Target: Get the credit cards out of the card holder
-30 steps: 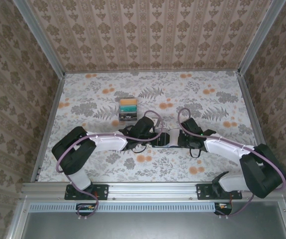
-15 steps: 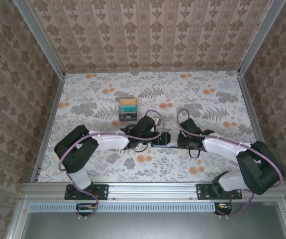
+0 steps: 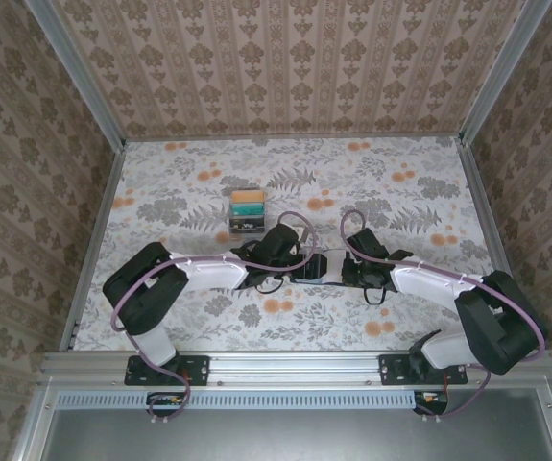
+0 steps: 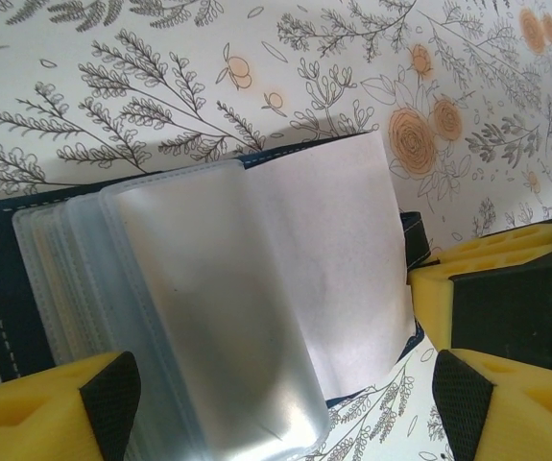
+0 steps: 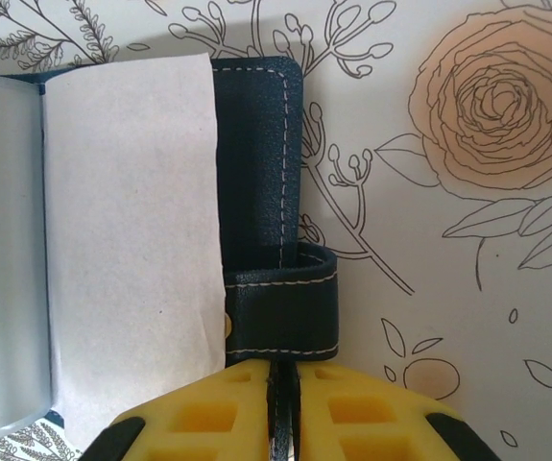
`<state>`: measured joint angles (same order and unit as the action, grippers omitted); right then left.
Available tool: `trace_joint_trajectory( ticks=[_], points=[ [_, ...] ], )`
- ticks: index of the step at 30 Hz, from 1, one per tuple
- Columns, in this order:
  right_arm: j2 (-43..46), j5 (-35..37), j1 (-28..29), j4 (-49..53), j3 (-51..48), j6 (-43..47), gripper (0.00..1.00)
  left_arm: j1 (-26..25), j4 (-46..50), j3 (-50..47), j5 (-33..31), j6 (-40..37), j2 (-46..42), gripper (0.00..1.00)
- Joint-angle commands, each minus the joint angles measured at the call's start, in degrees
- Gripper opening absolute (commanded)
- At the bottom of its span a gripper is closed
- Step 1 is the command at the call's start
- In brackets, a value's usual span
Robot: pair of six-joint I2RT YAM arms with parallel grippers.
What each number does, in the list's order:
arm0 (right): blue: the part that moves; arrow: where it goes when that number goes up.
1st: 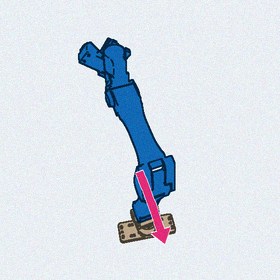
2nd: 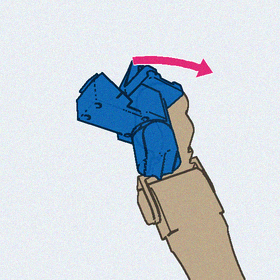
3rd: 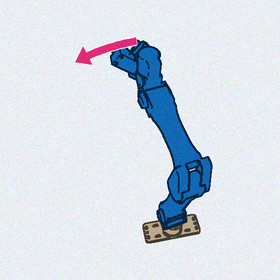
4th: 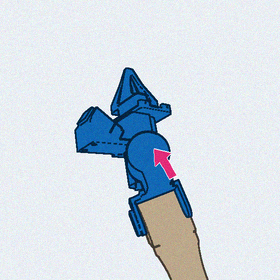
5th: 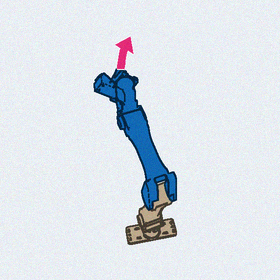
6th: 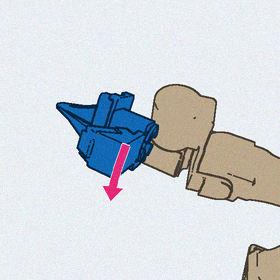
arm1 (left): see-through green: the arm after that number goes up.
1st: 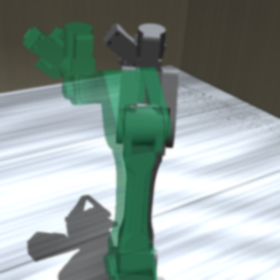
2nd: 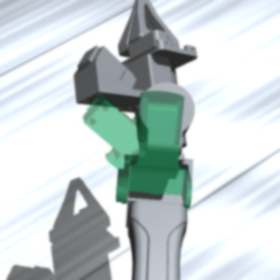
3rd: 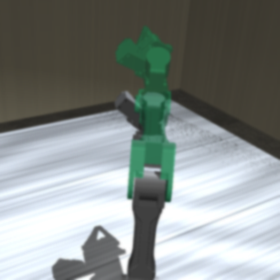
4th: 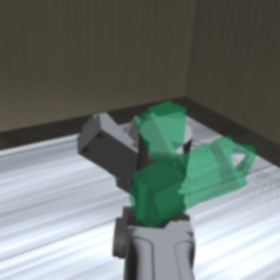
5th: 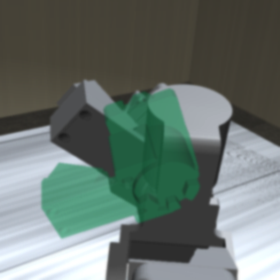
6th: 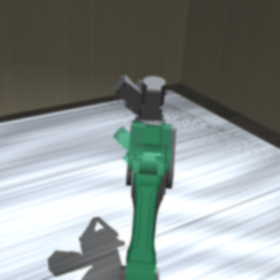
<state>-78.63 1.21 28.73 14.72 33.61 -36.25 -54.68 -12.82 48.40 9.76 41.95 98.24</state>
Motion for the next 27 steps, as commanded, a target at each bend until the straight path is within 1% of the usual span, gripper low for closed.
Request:
trace_joint_trajectory(
  ticks=[1,16,20,23,27],
  points=[
    [-0.6,-0.7,-0.3,-0.3,-0.7,-0.4,0.15,0.1,-0.6,0.8,1.3,-0.1,1.9,0.83],
    [-0.6,-0.9,-0.3,-0.6,-1.0,-0.5,0.15,0.1,2.3,0.8,-1.5,0.7,1.8,0.83],
    [-0.6,-1.0,-0.3,-0.7,-1.0,-0.4,0.15,0.1,-0.1,1.2,1.7,1.6,3.8,0.84],
    [-0.6,-1.3,-0.3,-1.1,-1.1,-0.4,0.15,-0.2,-3.9,1.2,5.0,2.5,5.3,0.84],
    [-0.6,-1.9,-0.3,-1.5,-1.2,-0.4,0.15,-0.5,-8.2,0.8,8.2,3.3,5.5,0.88]
  ],
)
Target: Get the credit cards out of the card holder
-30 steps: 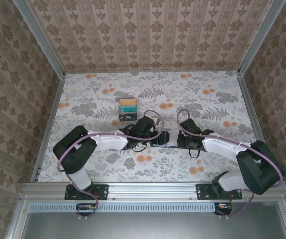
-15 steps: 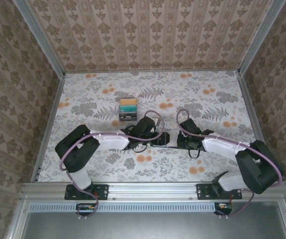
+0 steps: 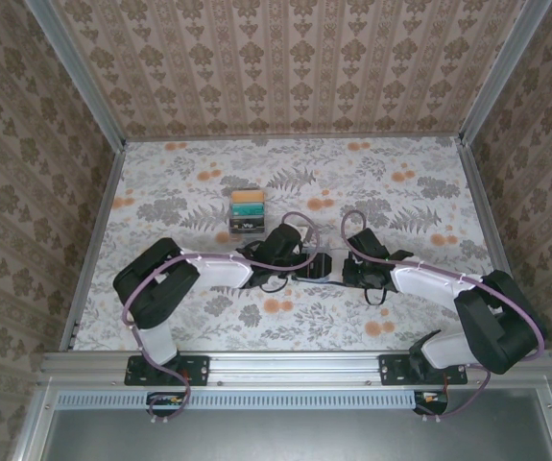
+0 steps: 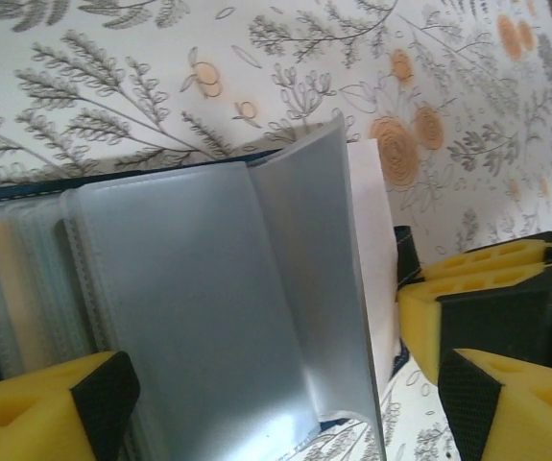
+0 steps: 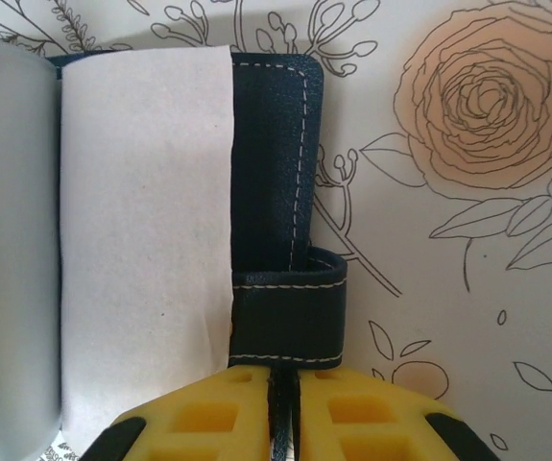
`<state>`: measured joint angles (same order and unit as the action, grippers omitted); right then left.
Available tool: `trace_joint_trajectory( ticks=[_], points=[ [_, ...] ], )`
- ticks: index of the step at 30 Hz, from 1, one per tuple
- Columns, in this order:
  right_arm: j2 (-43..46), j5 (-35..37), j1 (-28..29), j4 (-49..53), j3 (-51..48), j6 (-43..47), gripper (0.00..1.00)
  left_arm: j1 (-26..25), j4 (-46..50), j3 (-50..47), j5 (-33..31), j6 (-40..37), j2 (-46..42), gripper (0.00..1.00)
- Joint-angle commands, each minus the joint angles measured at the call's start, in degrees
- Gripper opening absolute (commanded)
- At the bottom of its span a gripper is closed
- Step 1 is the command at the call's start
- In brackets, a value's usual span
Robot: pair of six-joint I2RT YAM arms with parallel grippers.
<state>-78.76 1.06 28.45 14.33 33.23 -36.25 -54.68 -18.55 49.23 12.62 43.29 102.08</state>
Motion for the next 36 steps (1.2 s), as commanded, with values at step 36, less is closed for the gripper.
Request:
trace_joint_trajectory(
  ticks=[36],
  points=[
    [-2.3,-2.2,-0.4,-1.7,-0.8,-0.5,0.15,3.8,-2.6,-4.6,4.3,1.3,-3.2,0.95]
  ],
)
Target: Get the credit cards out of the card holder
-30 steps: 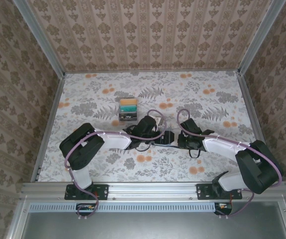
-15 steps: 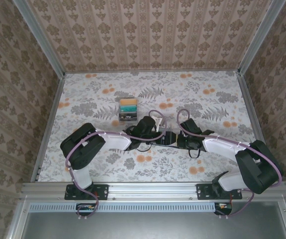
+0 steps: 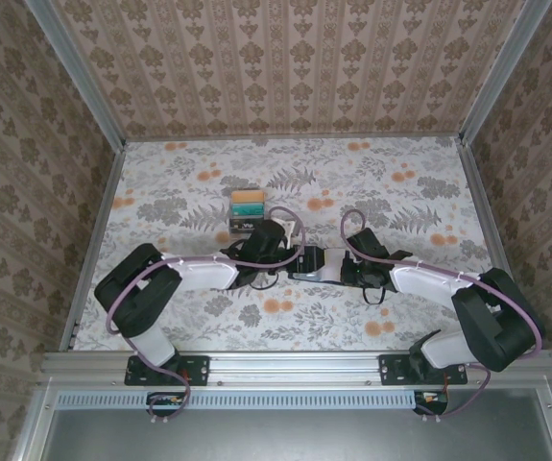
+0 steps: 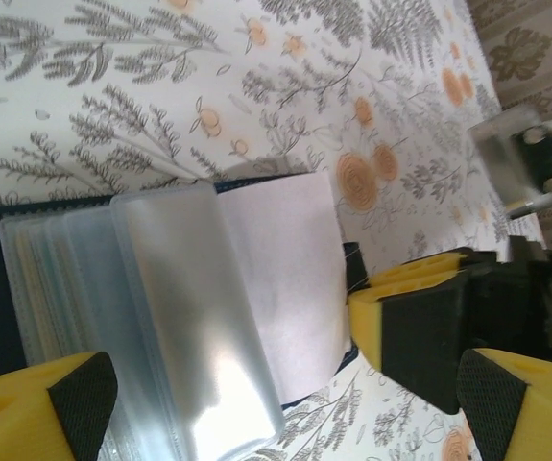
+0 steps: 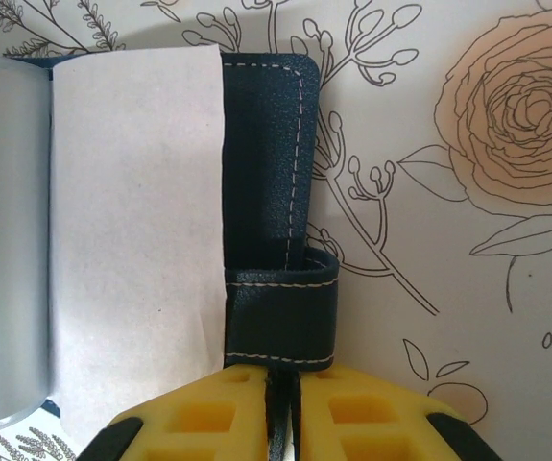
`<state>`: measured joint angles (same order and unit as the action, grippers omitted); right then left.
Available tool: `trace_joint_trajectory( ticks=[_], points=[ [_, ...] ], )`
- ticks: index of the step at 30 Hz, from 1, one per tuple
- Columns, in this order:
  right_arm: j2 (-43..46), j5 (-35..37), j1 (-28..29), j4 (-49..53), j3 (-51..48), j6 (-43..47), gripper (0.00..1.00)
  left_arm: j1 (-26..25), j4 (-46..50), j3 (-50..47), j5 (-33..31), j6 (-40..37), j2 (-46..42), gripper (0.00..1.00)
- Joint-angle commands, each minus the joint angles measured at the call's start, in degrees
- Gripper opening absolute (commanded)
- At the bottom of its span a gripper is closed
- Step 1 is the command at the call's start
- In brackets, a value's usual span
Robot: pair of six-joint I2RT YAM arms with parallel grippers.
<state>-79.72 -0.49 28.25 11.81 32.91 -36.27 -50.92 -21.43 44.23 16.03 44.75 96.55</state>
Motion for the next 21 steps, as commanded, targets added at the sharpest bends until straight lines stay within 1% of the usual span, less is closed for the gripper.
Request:
trace_joint_trajectory(
  ticks=[1,8,16,21],
  points=[
    [-1.4,-0.6,-0.2,0.7,-0.5,-0.5,0.15,0.0,0.2,0.4,1.0,-0.1,2.8,0.95],
    [-1.4,-0.8,-0.2,0.6,-0.6,-0.5,0.15,-0.1,0.4,0.9,1.4,0.5,4.4,0.94],
    [-2.6,-1.1,-0.2,-0.1,-0.5,-0.4,0.15,-1.7,-3.6,2.0,5.1,0.5,6.1,0.92],
    [-2.9,-1.2,-0.2,-0.3,-0.5,-0.5,0.15,-2.7,-4.9,2.8,6.5,0.2,6.0,0.94]
  ],
)
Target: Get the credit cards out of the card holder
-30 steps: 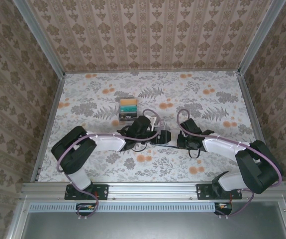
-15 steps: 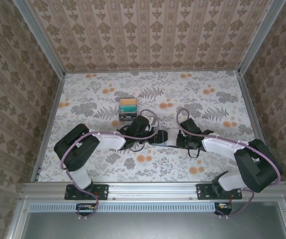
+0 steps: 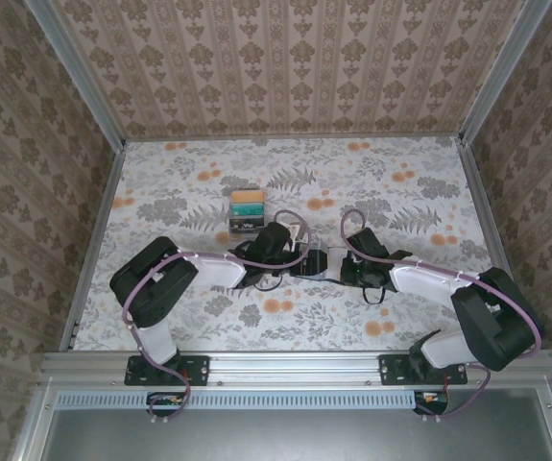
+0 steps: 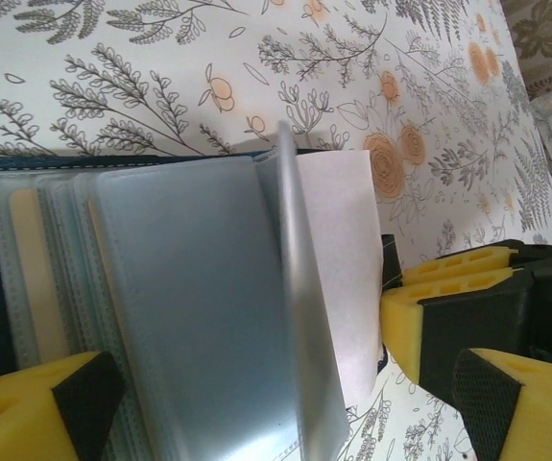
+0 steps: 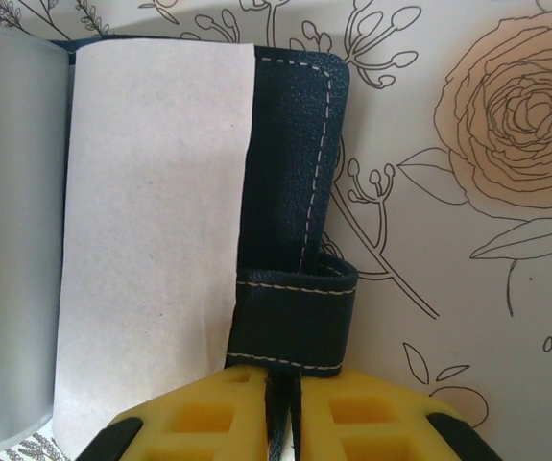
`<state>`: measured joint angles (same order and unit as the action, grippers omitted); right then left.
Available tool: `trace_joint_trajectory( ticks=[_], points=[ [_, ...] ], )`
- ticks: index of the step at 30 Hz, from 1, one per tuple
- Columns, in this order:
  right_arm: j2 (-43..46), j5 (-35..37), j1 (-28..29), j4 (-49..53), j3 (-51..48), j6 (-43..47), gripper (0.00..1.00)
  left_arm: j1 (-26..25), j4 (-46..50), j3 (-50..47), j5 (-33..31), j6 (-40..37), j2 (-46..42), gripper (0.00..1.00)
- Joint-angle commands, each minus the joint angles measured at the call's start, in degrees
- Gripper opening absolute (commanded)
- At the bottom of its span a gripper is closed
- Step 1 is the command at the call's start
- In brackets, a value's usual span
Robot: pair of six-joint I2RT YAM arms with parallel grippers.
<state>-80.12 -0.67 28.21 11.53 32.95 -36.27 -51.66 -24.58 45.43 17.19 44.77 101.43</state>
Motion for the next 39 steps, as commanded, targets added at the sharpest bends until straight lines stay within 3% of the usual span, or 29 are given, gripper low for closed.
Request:
trace_joint_trajectory(
  ticks=[1,8,16,24,28,33,39],
  points=[
    [-2.6,-1.0,-0.1,0.0,-0.6,-0.5,0.15,-2.1,-1.9,1.6,5.6,0.2,1.0,0.95],
    [-2.5,-1.0,-0.2,0.0,-0.5,-0.5,0.15,-2.0,-7.1,0.7,8.7,2.0,0.9,0.98],
    [-1.9,-0.7,-0.2,0.3,-0.6,-0.6,0.16,-2.0,-6.5,1.0,8.9,1.7,0.8,1.0],
    [2.7,1.4,-0.6,1.8,-1.2,-1.3,0.29,-2.0,-5.0,1.1,7.9,1.2,0.3,1.0],
    [8.3,5.0,-0.9,5.3,-1.5,-2.1,0.44,-1.9,-3.6,1.3,7.3,0.5,-0.4,1.0],
    [17.5,9.6,-1.0,9.9,-1.7,-2.9,0.5,-1.9,-1.2,1.5,6.1,-1.0,-1.9,1.0],
    [21.8,8.3,-1.1,10.6,-1.3,-2.2,0.53,-1.9,-0.7,1.2,5.6,-1.6,-3.4,1.0]
  ],
)
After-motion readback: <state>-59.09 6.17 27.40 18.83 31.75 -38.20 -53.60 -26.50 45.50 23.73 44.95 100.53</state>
